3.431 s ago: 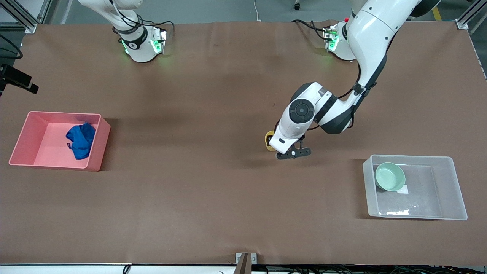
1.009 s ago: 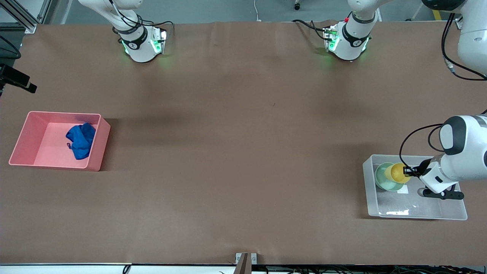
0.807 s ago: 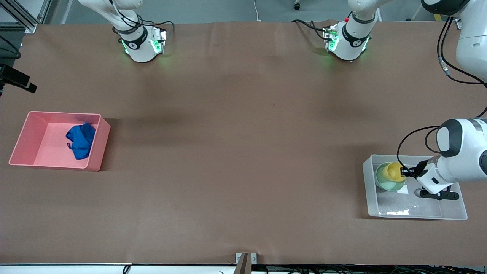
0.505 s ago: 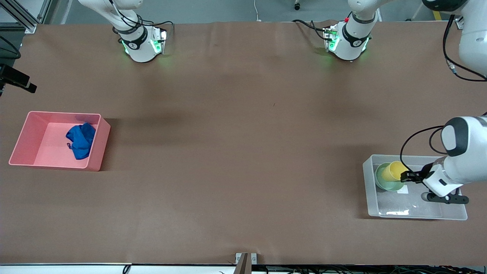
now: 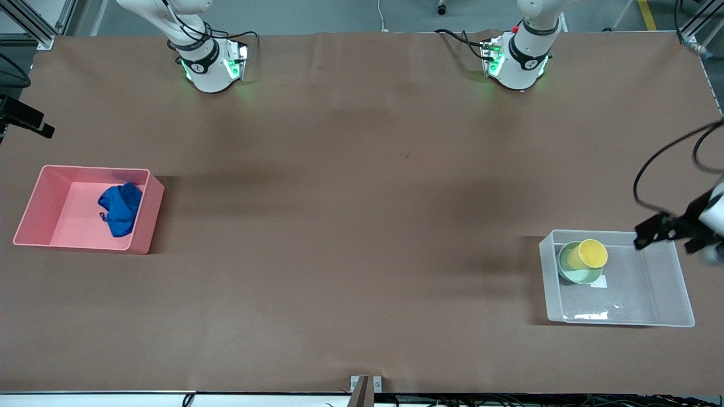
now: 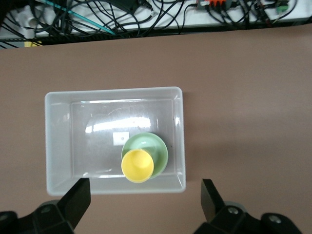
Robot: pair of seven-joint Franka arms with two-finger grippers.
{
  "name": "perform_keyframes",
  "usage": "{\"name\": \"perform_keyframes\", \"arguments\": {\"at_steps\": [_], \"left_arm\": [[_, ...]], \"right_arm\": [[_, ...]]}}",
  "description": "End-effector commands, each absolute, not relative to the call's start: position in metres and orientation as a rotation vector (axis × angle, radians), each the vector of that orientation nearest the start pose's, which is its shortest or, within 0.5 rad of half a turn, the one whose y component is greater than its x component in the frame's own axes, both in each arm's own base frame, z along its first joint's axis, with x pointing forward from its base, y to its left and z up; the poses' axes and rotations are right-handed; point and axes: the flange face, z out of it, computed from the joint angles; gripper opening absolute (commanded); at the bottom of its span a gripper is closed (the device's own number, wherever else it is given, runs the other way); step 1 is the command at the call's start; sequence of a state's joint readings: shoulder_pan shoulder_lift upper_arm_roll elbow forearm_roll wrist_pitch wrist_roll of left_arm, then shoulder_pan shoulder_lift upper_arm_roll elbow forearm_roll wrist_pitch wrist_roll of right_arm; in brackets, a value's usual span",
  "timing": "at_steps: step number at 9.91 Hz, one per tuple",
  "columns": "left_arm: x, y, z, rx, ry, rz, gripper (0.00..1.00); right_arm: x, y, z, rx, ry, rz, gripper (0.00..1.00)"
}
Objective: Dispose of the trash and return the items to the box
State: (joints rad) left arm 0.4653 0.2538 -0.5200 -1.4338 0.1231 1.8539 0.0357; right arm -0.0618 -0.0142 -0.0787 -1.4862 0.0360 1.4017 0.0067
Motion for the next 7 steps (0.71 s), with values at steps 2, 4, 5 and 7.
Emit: {"name": "perform_keyframes", "arguments": {"at_steps": [2,4,5,7], "left_arm": [[0.596,-0.010,0.637,-3.093,0.159,-0.268,1.00],[0.565,-0.038,0.660,-3.084,0.189,-0.210,1.00],[0.552,-0.036,0.668,-3.123,0.170,-0.161,1.00],[0.525,-0.029,0.666,-3.152,0.132,-0.089,1.00]], "right_arm": [[0.526,-0.073,0.659,-3.099,0.211,0.109,1.00],[0.526,-0.072,0.659,-3.097,0.210,0.108,1.00],[0.526,-0.073,0.659,-3.099,0.211,0.109,1.00],[0.526,-0.073,0.659,-3.099,0.213,0.109,1.00]]}}
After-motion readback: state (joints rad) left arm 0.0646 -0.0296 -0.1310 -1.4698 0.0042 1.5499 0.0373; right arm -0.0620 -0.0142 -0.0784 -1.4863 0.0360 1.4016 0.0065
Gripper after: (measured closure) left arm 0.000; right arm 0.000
